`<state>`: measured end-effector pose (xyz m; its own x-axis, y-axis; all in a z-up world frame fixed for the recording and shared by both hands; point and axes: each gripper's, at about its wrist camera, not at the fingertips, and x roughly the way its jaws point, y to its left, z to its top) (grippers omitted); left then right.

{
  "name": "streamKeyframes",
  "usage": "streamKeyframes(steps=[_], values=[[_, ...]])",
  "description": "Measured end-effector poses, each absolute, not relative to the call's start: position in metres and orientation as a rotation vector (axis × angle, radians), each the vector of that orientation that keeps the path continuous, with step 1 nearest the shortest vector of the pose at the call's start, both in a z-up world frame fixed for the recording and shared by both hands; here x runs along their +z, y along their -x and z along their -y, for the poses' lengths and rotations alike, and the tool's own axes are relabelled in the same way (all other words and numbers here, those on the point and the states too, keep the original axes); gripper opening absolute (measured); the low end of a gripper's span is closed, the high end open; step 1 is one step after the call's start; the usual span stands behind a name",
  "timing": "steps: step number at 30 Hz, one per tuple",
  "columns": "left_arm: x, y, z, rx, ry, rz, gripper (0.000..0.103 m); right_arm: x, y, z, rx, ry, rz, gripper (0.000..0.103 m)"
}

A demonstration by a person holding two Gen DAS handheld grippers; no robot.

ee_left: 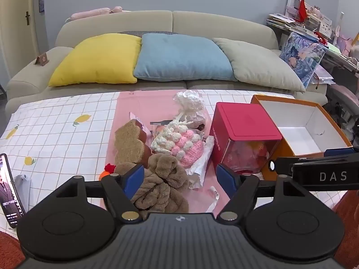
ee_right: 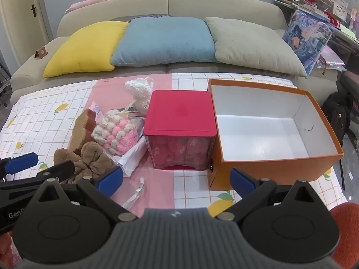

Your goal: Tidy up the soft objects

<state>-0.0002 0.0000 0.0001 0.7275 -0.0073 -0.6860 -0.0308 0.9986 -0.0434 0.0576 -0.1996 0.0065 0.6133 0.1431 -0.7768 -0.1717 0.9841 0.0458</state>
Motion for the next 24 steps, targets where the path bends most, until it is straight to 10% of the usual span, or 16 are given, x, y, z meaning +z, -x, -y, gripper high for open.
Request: streamKeyframes(steps=[24], values=[[0.01,0.004,0.0,0.001,0.044,-0.71,0.083,0.007,-0.055,0.201,0.165,0.047,-0.879,0.1]])
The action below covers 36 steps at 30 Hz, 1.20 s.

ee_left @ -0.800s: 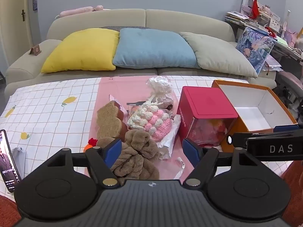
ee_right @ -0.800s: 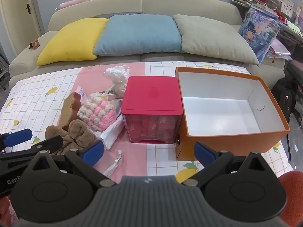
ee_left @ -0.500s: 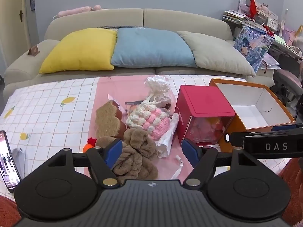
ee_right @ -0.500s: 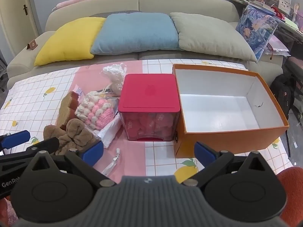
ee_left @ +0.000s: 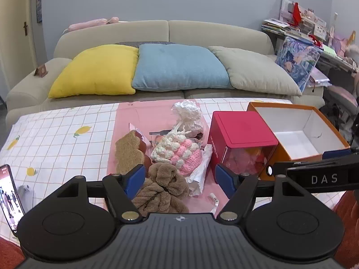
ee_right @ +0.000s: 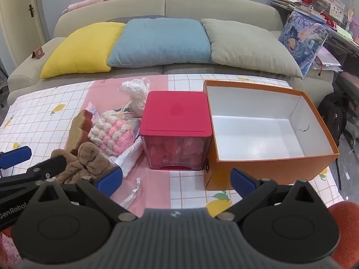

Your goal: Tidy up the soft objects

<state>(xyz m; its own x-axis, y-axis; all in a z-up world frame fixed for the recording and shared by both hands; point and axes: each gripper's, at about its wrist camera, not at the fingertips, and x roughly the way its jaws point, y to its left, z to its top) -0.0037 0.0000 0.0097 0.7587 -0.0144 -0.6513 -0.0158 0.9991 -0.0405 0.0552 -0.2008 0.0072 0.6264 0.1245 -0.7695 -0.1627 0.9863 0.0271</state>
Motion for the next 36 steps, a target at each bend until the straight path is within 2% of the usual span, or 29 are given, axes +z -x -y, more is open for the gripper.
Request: streamKeyframes(steps=[17,36], values=[[0.0091,0.0019,-0.0058,0.009,0.07,-0.734,0.076,0.0064,-0.0553,0.2009,0.156,0.054,-0.882,0.1],[0.0068,0.0032,-0.0052,0.007,0.073,-0.745,0.076,0.0044,-0.0549,0.2018,0.153,0.055,-0.891,0.1]])
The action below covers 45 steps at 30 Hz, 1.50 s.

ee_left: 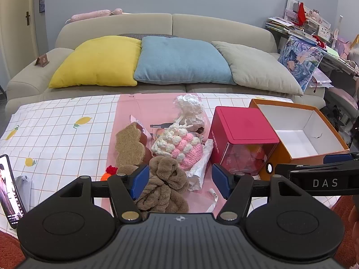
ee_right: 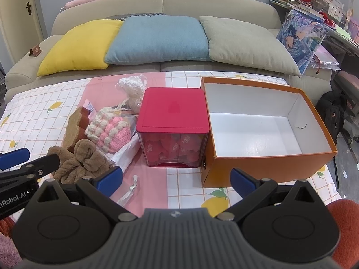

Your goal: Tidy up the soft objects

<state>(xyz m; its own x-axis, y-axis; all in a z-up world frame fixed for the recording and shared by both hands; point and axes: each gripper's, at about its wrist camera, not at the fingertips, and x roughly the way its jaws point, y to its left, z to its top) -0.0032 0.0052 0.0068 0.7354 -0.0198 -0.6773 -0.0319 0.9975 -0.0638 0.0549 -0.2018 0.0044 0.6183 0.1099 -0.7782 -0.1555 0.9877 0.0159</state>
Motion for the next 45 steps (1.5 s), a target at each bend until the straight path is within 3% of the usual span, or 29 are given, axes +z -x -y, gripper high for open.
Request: streamKeyframes(steps=[32,41,45], values=[[0.003,0.004,-0.005,-0.019,0.092,-0.76,0.077,-0.002,-0.058,0.201,0.139,0.066,-0.932,0.1],[-0.02,0.001,-0.021,-0.065,0.128,-0.914,0.078,-0.022,-0.065,0.195,0.179,0.086,-0.997,0.1],[-0.031,-0.001,-0.039,-0.049,0.216,-0.982,0.077,-0.039,-0.068,0.187,0.221,0.125,-1.043,0.087]])
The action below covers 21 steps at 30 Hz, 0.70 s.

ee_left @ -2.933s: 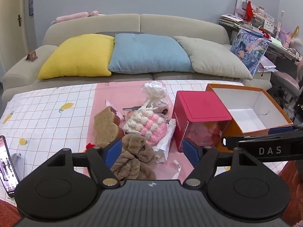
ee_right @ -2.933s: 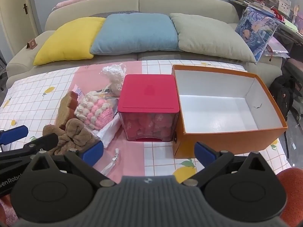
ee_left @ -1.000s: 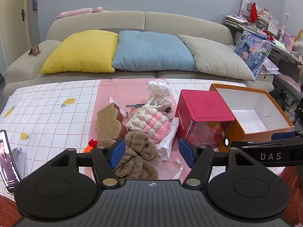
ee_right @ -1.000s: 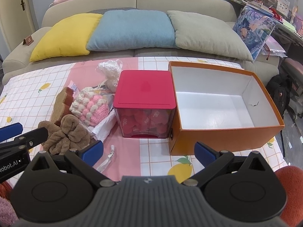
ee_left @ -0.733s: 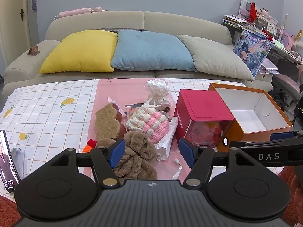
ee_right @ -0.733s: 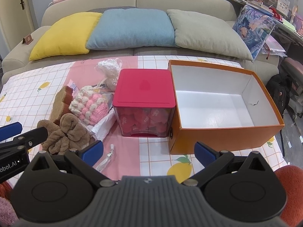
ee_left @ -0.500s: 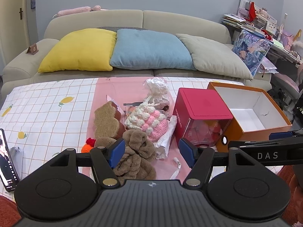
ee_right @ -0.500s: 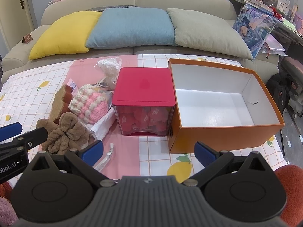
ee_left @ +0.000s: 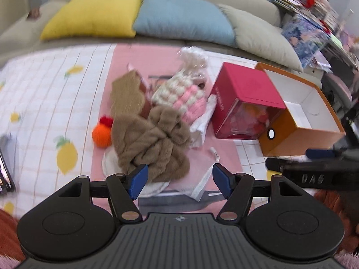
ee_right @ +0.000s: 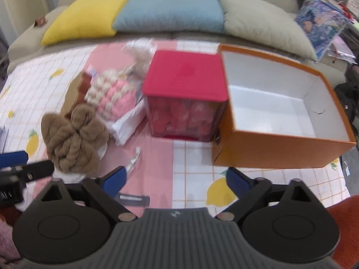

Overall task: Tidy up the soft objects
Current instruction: 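Reach the left gripper to the brown plush toy and grasp it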

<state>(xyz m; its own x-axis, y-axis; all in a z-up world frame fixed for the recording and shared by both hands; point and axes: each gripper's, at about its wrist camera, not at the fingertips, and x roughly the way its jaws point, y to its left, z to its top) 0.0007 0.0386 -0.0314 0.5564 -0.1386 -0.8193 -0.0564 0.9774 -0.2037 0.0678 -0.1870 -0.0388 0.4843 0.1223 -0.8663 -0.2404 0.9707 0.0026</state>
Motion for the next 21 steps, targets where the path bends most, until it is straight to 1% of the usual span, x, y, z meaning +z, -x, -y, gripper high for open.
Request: streamKeyframes(steps=[1,4,6,8,10,15,21], values=[[-0.034,-0.002,-0.043,-0.04,0.235,-0.988,0.078,-0.043,-0.069,0.184,0.237,0.13,-1.06,0.084],[-0.04,-0.008,-0.053,0.0,0.229,-0.989,0.078,-0.053,-0.07,0.178,0.27,0.14,-1.089,0.084],[-0.046,-0.014,-0.057,0.006,0.187,-0.974,0.083,-0.057,-0.071,0.172,0.293,0.161,-1.09,0.083],[-0.054,-0.023,-0.063,0.006,0.163,-0.966,0.084,-0.061,-0.076,0.166,0.329,0.171,-1.08,0.079],[-0.062,-0.032,-0.07,0.004,0.169,-0.968,0.084,-0.062,-0.082,0.159,0.355,0.18,-1.064,0.067],[-0.078,-0.049,-0.088,-0.018,0.224,-0.949,0.086,-0.066,-0.098,0.139,0.43,0.162,-1.033,0.057],[-0.093,-0.062,-0.095,-0.048,0.26,-0.948,0.088,-0.085,-0.113,0.108,0.504,0.169,-1.079,0.045]])
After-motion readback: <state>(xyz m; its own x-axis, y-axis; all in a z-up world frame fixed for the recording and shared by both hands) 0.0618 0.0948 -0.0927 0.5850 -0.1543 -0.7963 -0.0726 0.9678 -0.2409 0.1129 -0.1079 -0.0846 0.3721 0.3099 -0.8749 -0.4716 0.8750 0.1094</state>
